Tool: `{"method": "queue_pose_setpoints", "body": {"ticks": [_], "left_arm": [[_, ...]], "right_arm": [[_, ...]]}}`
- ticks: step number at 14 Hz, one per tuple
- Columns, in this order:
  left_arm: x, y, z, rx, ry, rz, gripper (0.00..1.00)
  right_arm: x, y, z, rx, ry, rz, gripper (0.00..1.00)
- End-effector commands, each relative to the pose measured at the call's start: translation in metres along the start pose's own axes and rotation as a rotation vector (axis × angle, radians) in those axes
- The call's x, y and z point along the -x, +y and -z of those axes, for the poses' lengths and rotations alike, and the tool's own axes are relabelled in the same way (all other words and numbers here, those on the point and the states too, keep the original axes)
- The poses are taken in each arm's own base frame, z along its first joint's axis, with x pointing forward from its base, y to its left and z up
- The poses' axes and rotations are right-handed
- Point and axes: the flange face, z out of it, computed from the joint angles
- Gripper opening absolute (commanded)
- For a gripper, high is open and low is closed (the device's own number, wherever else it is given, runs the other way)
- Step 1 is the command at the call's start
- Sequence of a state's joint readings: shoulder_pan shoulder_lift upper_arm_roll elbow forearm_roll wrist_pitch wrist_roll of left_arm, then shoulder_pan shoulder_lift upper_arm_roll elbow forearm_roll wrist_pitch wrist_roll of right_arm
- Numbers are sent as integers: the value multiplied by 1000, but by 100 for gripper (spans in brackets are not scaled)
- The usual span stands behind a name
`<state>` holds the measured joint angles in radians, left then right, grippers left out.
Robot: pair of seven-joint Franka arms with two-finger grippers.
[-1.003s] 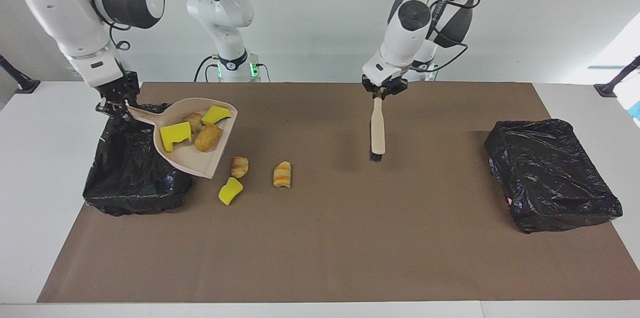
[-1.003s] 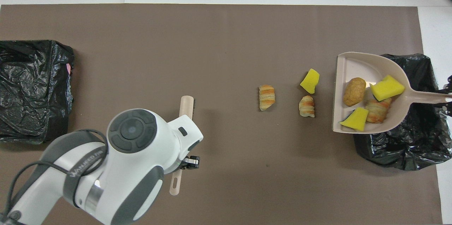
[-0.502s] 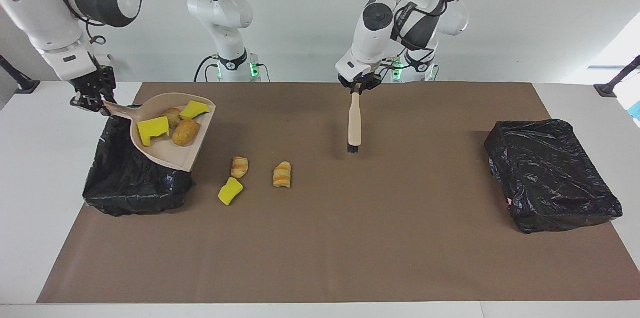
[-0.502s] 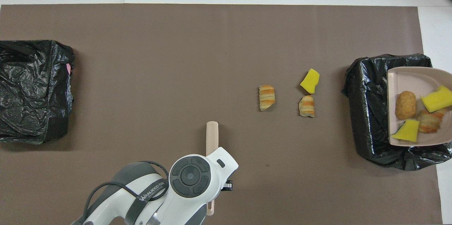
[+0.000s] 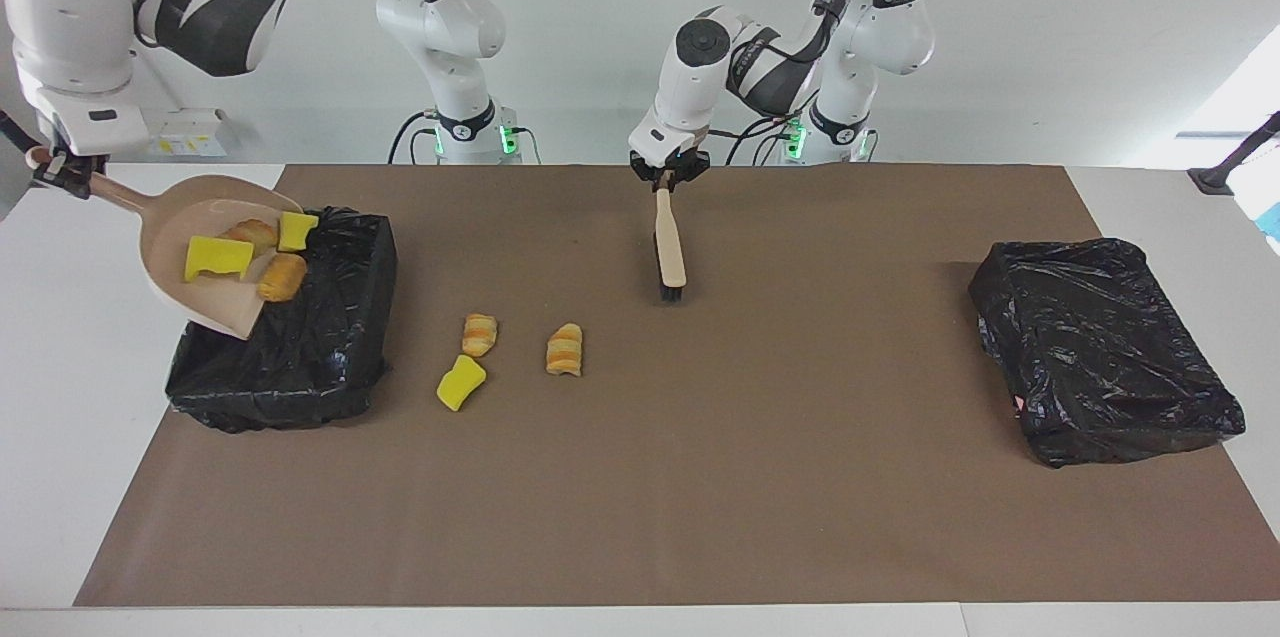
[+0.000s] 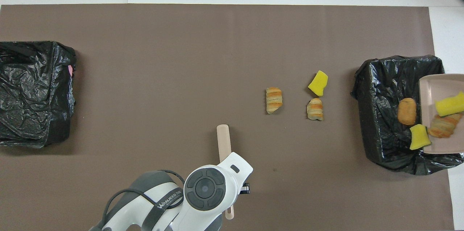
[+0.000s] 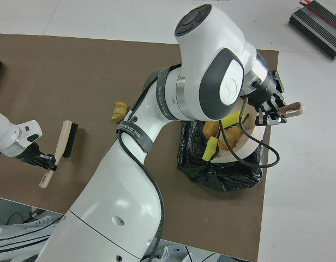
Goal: Sweep and dump trash in bin
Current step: 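Tip the dustpan with the right gripper to dump pieces into bag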
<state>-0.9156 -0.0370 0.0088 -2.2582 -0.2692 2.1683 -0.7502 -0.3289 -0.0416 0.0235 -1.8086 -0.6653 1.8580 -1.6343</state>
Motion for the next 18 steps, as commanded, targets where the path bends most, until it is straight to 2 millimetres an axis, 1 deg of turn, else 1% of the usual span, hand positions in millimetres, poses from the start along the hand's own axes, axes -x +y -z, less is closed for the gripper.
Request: {"method": "queue_pose_setpoints", "body": {"ticks": [1,3,5,6,7,8,9,10,11,12,13,14,15,17,18], "left_arm": [[12,10,-17,1,-9,8,0],[11,10,-21,-3,-10,10,0],[11,10,-22,-5,-12,11,0],[11,9,-24,-9,-14,12,0],[10,8,-31,-19,-21,16,3],[8,7,-40,-32,-29,14,14],[5,8,-38,-32,-31,3,34],[-1,6,-33,-25,-28,9,53],[-8,5,-18,-6,-16,19,74],[-15,2,-7,6,-11,37,95],[-16,4,0,2,-20,38,100],[-18,2,3,-9,-32,41,100],[-25,-4,8,-11,-32,56,100],[-48,-23,22,-6,-16,92,100],[-68,-39,33,-2,7,112,100]], "right_arm": [[-17,-1,19,-3,-101,18,0],[-26,2,31,19,-165,64,0],[-27,5,36,34,-205,101,0],[-24,7,36,37,-209,111,0],[-18,8,36,40,-197,97,0],[-14,7,38,43,-194,91,0],[-14,7,41,45,-188,85,0],[-13,4,46,46,-154,68,0],[-13,3,50,51,-93,53,0],[-12,2,54,49,-45,59,0],[-12,2,54,43,12,61,0],[-14,1,53,37,72,50,0],[-18,0,51,33,130,37,0],[-28,0,52,39,246,-3,0],[-35,0,54,41,295,-28,0]]}}
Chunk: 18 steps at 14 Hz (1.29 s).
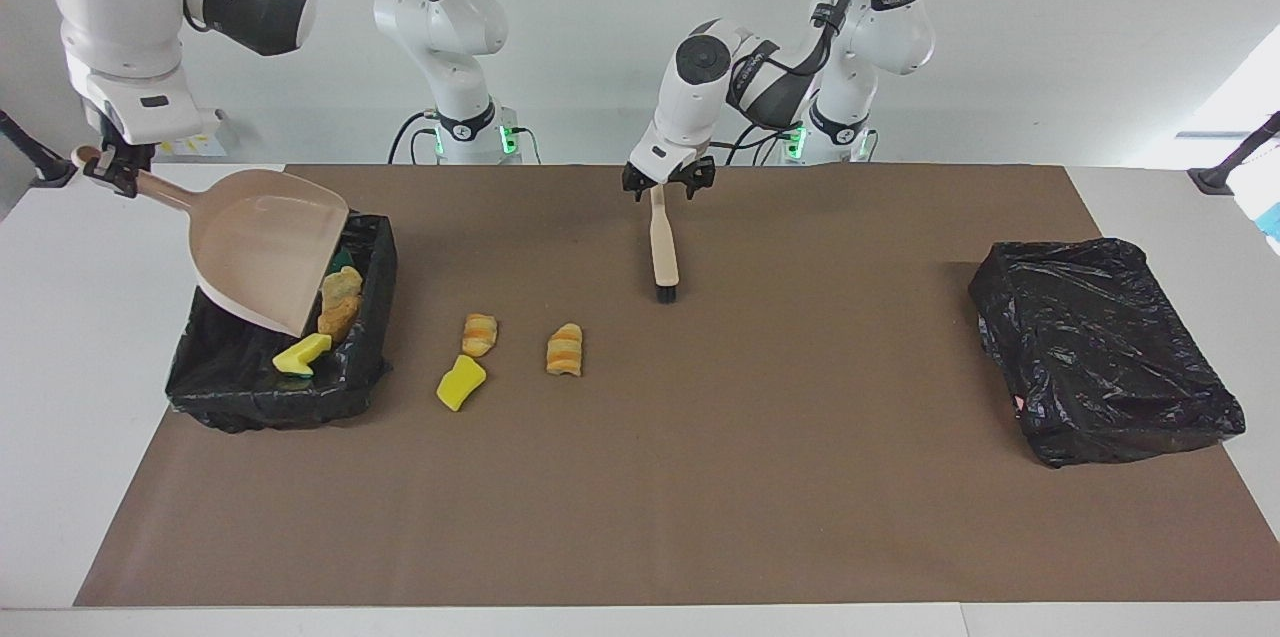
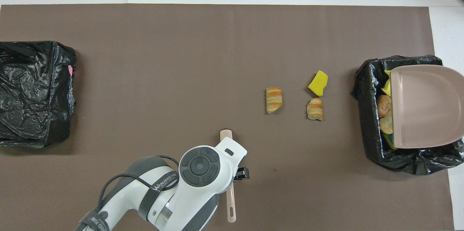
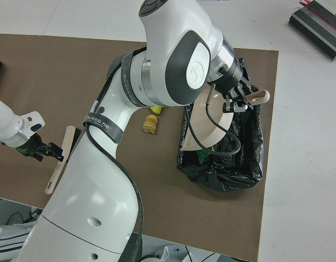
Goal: Sweep and dump trash in bin
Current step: 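Tip the dustpan with the right gripper to dump pieces into bag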
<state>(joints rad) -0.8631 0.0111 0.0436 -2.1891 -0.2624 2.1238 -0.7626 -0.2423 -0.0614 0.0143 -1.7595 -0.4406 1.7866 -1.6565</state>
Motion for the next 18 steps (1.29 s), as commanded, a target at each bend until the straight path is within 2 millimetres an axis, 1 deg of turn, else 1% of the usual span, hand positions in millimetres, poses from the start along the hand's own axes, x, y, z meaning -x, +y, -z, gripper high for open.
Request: {"method": "queue_pose_setpoints", "body": {"ticks": [1,3,4,5,6,8,9,11,13,14,15,16,17,18], "left_arm": [[-44,-32,35,0,51,20,100],[-84,-65,61,-8,116,24,100],[-101,-85,70,-16,136,19,100],[-119,-110,77,-16,146,22,100],[-133,-135,89,-10,163,13,100],[-154,-188,116,4,192,-12,100],[-162,-210,129,5,197,-30,100],[-178,-248,156,10,228,-67,100],[-188,-286,180,-4,236,-117,100],[-188,-301,191,-17,223,-142,100],[-189,-315,207,-32,221,-171,100],[-190,-328,229,-35,235,-178,100],[-187,-329,246,-36,235,-183,100],[-183,-327,262,-37,229,-185,100]], "right_arm": [[-15,-2,6,2,117,-50,0],[-36,-2,10,-3,159,-130,0],[-53,-3,16,-4,173,-178,0],[-64,-4,19,-8,182,-248,0],[-78,-2,21,-21,205,-315,0],[-108,3,24,-51,259,-436,0],[-128,6,26,-68,273,-505,0],[-162,12,26,-114,305,-674,0],[-208,17,34,-153,346,-831,0],[-234,19,36,-169,346,-898,0],[-261,21,40,-173,353,-970,0],[-291,22,44,-178,364,-1040,0],[-321,21,47,-186,369,-1092,0],[-347,21,47,-194,374,-1152,0]]}}
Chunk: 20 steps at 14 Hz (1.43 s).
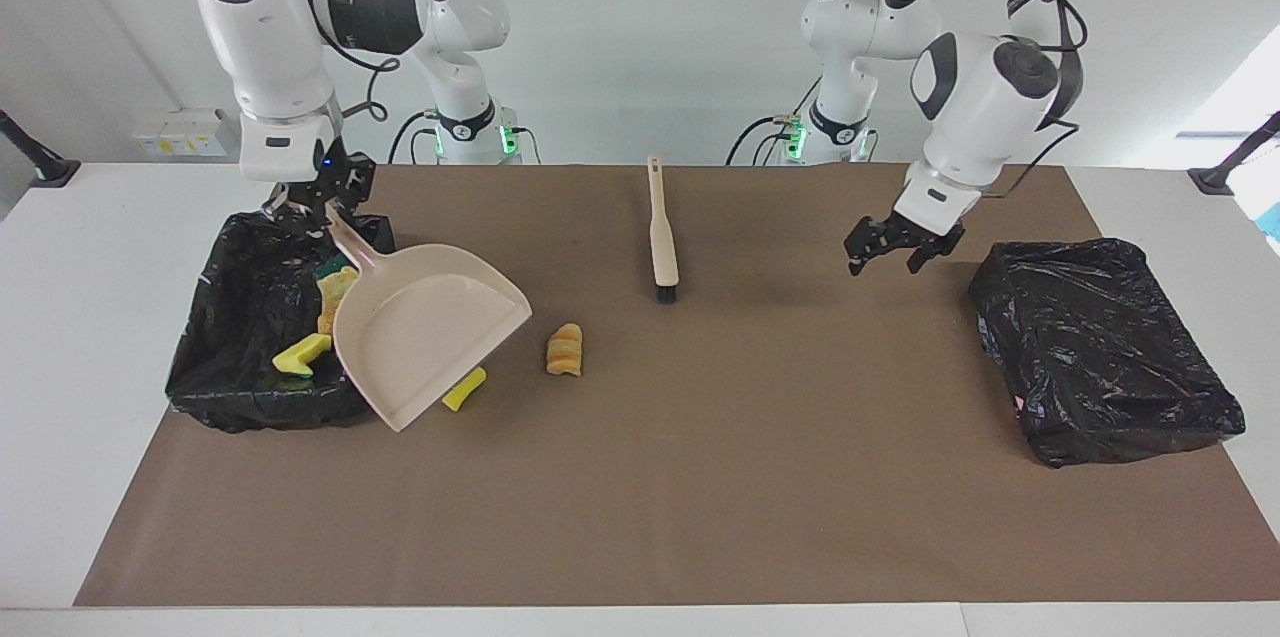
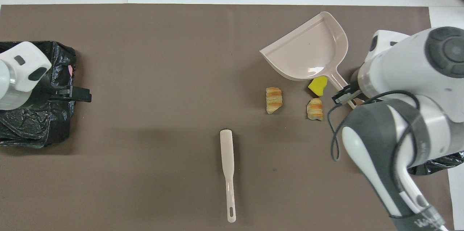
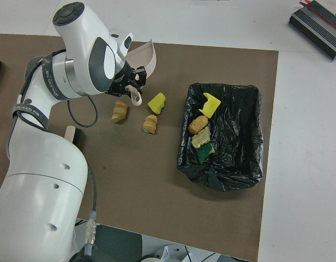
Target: Sweep and dump trash in bin
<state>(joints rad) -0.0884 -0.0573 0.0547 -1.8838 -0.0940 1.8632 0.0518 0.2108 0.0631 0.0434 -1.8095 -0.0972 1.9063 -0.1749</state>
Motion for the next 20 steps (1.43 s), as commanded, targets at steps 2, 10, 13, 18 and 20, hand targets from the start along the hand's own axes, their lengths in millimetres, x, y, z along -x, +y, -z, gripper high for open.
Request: {"method": "queue_pose_setpoints", "body": {"ticks": [2,10,13,18,20], "left_arm": [[-1,7,79,-27,4,-33,100],[18,22,111,-24,-25,-53,100],[19,17,111,-24,-28,-45,100],[12,15,112,-28,12,-49,100],[12,10,113,-26,18,-42,100]], "right_arm": [[-37,-69,-30,-47,38,-211,0],[-124,-224,-110,-75,46,-412,0],[-147,-250,-131,-83,66,-475,0],[-144,-248,-103,-79,111,-482,100],[-127,-249,-87,-80,97,-477,100]]}}
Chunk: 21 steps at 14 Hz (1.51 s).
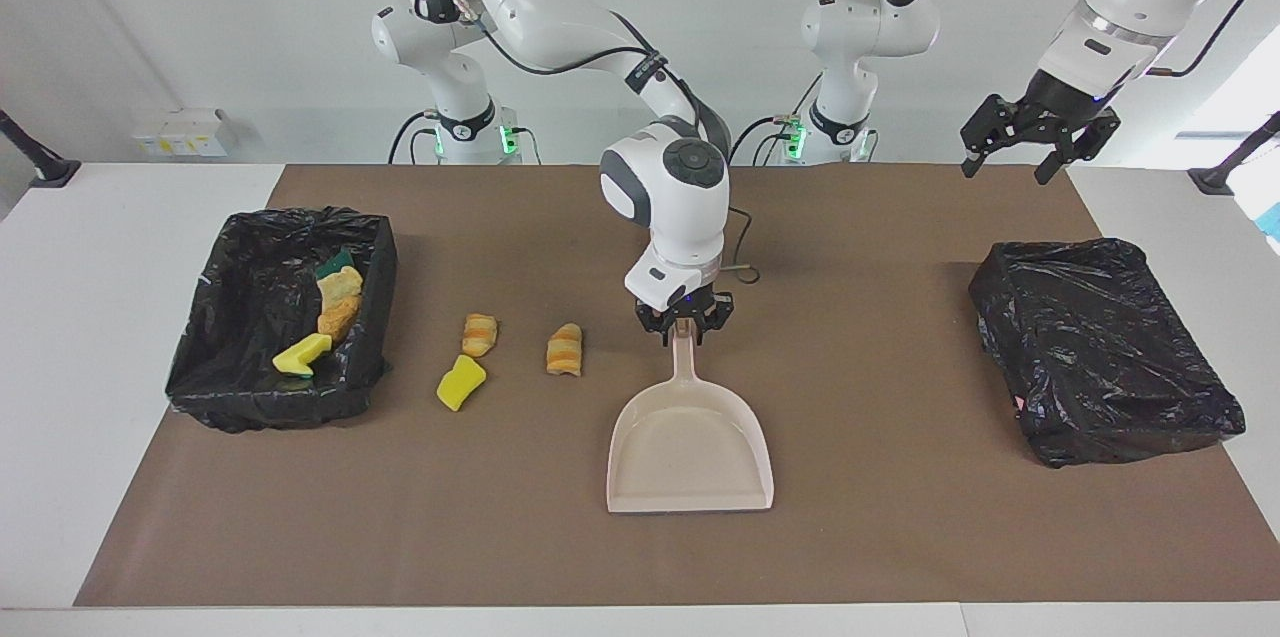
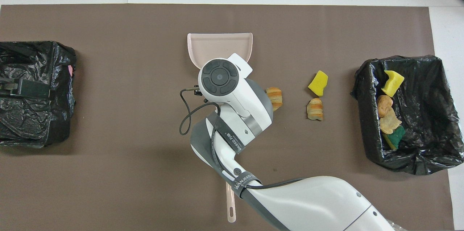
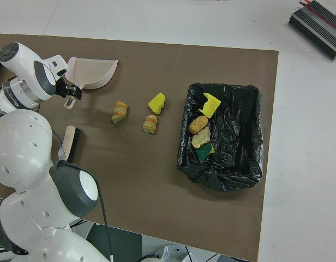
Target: Sweep and dump trash in bin
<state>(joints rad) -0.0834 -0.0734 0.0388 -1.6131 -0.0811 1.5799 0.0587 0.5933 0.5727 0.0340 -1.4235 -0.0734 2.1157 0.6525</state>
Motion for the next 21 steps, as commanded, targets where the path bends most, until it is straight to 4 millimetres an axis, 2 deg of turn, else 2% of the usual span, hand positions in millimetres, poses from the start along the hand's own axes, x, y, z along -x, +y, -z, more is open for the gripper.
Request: {"method": "queue_pose_setpoints", "body": {"ticks": [1,4,6,12,15,17,20,21], "left_arm": [[1,-9,0,-18,18,4,100],[-1,-9,1,-19,30,4,100],[-1,-9,0,-19,27,7,100],[-6,-11,3,-27,48,18,100],[-7,7,1,-34,46,-2,100],[-9,12,2,-37,51,-2,100],[-11,12,4,-36,74,-4,100],[-11,10,4,-36,76,-1,100]], "right_arm": [[22,13,33,9,-2,-21,100],[72,24,53,-11,-59,-25,100],[109,29,54,-21,-104,-23,100],[218,32,37,-12,-110,-42,100],[252,42,32,6,-128,-17,100],[275,32,22,3,-159,-22,100],[286,29,7,1,-158,-40,92],[289,27,7,3,-163,-33,85]]}}
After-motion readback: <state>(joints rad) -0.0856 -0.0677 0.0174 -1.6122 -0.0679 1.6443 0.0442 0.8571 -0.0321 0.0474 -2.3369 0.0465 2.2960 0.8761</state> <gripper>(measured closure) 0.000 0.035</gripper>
